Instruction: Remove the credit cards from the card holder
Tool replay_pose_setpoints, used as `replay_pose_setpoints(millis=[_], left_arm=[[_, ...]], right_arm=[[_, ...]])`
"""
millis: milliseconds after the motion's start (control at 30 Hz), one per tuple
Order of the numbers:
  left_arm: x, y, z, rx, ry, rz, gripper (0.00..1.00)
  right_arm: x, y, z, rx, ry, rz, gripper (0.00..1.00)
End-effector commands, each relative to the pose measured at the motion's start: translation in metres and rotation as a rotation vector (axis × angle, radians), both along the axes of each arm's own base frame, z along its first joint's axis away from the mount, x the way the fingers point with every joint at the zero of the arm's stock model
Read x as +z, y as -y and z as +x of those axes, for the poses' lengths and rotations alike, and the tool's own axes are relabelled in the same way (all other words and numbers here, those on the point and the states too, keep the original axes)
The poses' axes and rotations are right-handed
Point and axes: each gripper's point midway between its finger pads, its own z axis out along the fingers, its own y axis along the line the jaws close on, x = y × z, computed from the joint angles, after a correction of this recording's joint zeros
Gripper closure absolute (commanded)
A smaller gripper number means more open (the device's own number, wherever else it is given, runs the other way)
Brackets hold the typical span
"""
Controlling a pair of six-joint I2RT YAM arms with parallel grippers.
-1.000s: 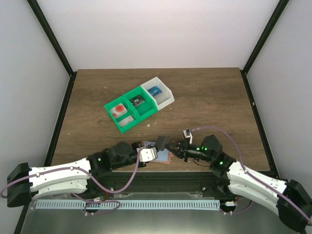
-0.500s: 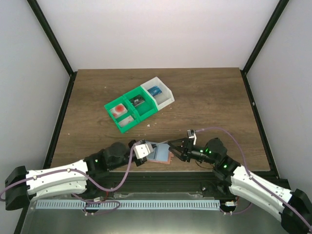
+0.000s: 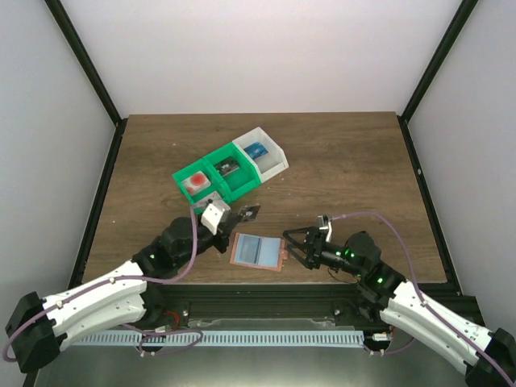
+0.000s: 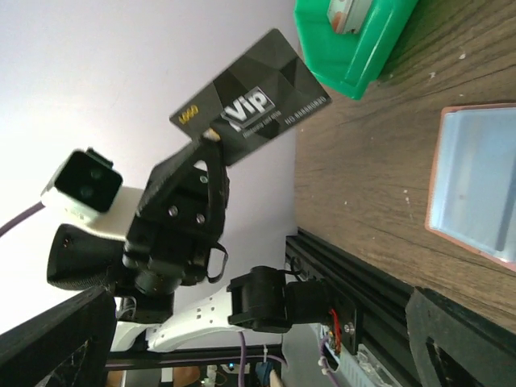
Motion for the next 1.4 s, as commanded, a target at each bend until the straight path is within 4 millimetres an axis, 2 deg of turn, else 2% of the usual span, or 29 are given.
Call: replay_pose_setpoints(millis=[0, 233, 433, 567, 933, 1167, 1367], left_arm=[[0.003, -0.027, 0.029, 0.203, -0.136, -0.13, 1.0], [-0.001, -0.08, 0.081, 0.539, -0.347, -0.307, 1.0], [0.0, -0.094, 0.119, 0.678, -0.458, -0.409, 1.0], [-0.015, -0.103, 0.144, 0.864, -0.54, -0.404, 1.0], [-0.033, -0.09, 0.201, 1.02, -0.633, -0.408, 1.0], [-0.056, -0.084, 0.226, 1.087, -0.677, -0.389, 1.0], [-0.063, -0.083, 0.243, 1.118, -0.64, -0.349, 1.0]], right_arm=[[0.0, 0.002, 0.004, -0.017, 0.028, -0.038, 0.0], [-0.001, -0.002, 0.004, 0.005, 0.053, -0.071, 0.0], [0.004, -0.003, 0.005, 0.015, 0.089, -0.103, 0.0], [0.01, -0.005, 0.007, 0.019, 0.118, -0.131, 0.0], [0.009, -0.004, 0.005, 0.027, 0.11, -0.123, 0.0], [0.014, 0.0, 0.005, 0.013, 0.127, -0.133, 0.0], [0.016, 0.001, 0.005, 0.01, 0.128, -0.137, 0.0]])
